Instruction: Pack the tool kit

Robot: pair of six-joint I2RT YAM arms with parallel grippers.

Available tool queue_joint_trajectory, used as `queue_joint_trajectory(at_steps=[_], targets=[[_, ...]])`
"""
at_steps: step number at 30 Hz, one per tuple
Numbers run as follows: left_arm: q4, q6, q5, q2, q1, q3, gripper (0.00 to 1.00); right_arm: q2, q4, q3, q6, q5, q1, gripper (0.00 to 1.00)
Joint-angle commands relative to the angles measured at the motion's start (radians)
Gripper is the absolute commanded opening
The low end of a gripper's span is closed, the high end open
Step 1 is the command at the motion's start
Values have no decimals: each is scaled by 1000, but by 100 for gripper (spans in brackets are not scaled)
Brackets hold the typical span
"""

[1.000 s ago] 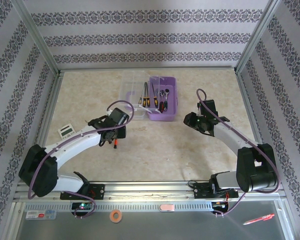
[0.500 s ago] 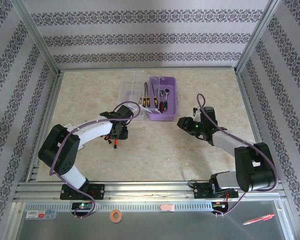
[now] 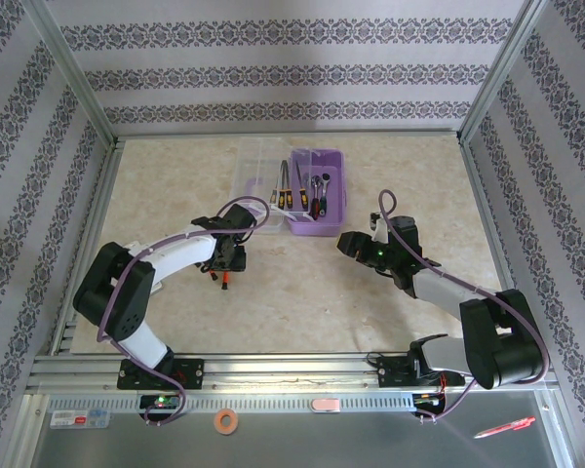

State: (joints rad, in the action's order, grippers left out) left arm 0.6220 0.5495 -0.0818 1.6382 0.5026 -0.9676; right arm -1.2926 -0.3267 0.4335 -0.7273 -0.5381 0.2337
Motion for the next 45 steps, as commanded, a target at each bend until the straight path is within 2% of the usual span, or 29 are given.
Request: queue_joint_trajectory(at_steps=[1,11,26,31,36,40,45], targets=[[34,-20,1,43,-15,-24,40,13,-15,8,26,27,7,53],[0,-32,31,64,-18,-10,32,0,-5,17,22,29,5,51],[-60,-25,77,104,-18,34,33,52,29,21,22,26,-10,50],[-57,-26,82,106,-17,44,19,61,43,26,22,22,-16,49],[11,-31,60,-8,-16,29,16,73,56,28,26,23,-19,49],[84,-46,25,-167,-16,1,16,75,55,29,25,20,-19,49],[185,-70,5,-247,-16,-113,18,69,48,31,19,9,-18,48]])
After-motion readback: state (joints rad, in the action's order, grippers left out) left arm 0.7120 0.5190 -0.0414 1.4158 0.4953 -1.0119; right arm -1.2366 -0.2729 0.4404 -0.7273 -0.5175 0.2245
